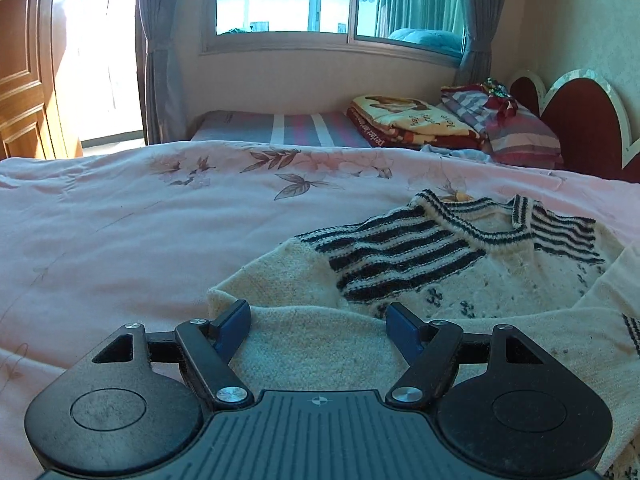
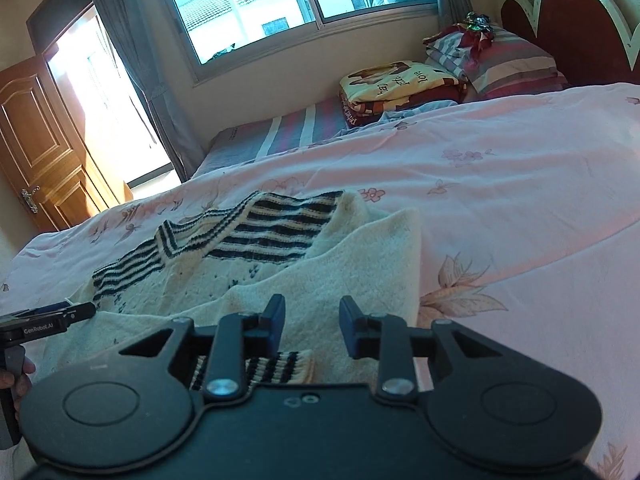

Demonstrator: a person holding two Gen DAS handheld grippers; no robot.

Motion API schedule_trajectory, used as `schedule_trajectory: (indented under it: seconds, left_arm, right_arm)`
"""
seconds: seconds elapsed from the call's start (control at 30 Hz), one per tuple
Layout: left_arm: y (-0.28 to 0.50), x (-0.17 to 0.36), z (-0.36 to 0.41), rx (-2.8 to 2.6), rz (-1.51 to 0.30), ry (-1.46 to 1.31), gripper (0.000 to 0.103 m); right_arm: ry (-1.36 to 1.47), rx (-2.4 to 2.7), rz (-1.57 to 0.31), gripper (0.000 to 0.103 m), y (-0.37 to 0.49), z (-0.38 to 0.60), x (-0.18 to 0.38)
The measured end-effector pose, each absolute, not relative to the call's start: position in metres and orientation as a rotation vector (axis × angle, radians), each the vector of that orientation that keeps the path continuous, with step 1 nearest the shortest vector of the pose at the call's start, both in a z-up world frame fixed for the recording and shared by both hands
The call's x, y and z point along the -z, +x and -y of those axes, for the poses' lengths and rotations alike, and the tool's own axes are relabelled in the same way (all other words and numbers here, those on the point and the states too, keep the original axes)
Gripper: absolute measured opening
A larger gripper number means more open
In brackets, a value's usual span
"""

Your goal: Fold small clothes

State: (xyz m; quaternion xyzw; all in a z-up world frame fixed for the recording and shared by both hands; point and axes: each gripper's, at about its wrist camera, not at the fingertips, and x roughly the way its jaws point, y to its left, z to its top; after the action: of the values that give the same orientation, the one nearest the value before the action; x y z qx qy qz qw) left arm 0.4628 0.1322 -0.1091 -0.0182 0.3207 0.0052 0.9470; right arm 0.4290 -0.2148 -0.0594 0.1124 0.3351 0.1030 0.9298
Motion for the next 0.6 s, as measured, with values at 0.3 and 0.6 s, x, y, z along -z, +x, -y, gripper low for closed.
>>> schedule_trajectory:
  seconds: [0.3, 0.6]
  left_arm:
    - [0.468, 0.113, -0.121, -0.014, -0.671, 0.023, 0.088]
    - [0.469, 0.114, -0.121, -0.015, -0.671, 0.026, 0.088]
  right_arm:
    - [0.237, -0.193, -0.699, 0.028, 0.439, 0.222, 0.064]
    - [0.222, -0.204, -0.708, 0.029, 0.439, 0.221, 0.063]
